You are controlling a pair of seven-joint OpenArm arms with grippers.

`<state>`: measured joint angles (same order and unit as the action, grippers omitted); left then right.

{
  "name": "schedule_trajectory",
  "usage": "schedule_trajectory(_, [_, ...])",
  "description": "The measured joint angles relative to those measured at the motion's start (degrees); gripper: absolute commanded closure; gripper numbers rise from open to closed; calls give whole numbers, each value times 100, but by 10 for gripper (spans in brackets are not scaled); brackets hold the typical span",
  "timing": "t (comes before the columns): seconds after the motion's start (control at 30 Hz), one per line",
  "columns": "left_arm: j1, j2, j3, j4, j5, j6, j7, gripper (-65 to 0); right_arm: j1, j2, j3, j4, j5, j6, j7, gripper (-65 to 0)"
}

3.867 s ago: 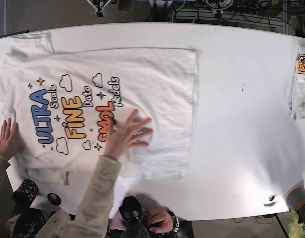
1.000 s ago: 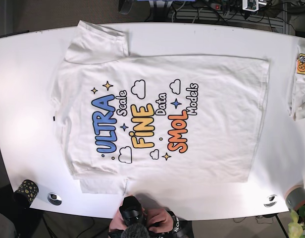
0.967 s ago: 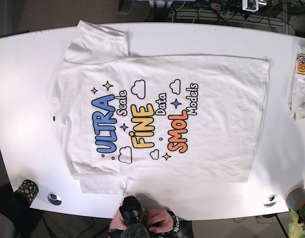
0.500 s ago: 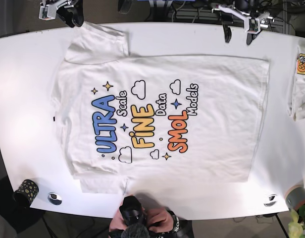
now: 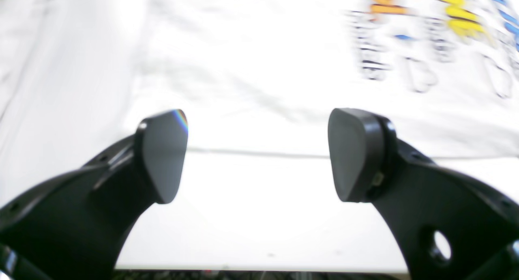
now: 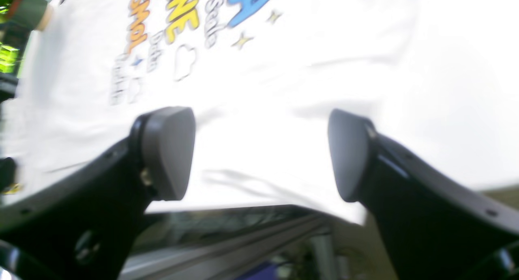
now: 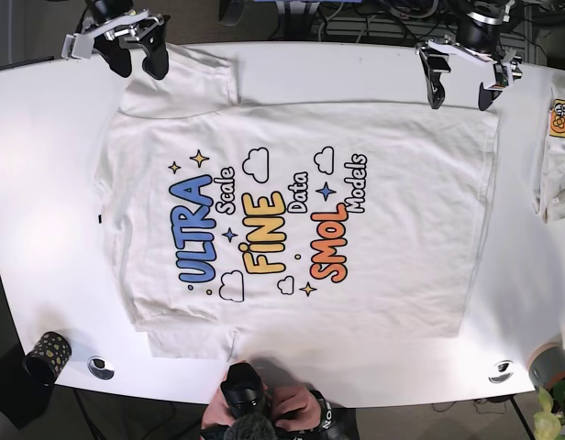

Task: Fold the T-shirt properly
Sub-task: 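Lower both grippers to the shirt's shoulder corners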

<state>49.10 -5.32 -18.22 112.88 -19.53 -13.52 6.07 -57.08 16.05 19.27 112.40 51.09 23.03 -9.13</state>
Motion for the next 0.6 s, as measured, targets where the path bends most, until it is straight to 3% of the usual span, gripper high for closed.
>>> schedule_trajectory(0.07, [-125,17,-170,-2,-214,-225,249,-506,160,66,129,0,302,223,-345,-471])
schedule_trajectory(0.13, [-201,33,-361,0,-474,-369,378,-506,332,81,354,-2,490,317,-664,-466])
schedule_trajectory(0.3, [-463,17,-861,-166,-903,-745,922,-506,863,85,743,-256,745,299,-1585,-466])
schedule_trajectory(0.33, [-544,17,-973,-214,-966,-931,1073,-506,973,74,807,-378,826,391,-1808,-466])
schedule_trajectory(0.4, [-673,39,-1161,-284,-1071,-1167,1285,-506,1143,59,933,-610,1027,407,-2142,-466])
schedule_trajectory(0.6, [-883,39,-1419,-466,-1097,-1185,1683,-506,1493,76,1180,-1274,1029,317,-2675,-466])
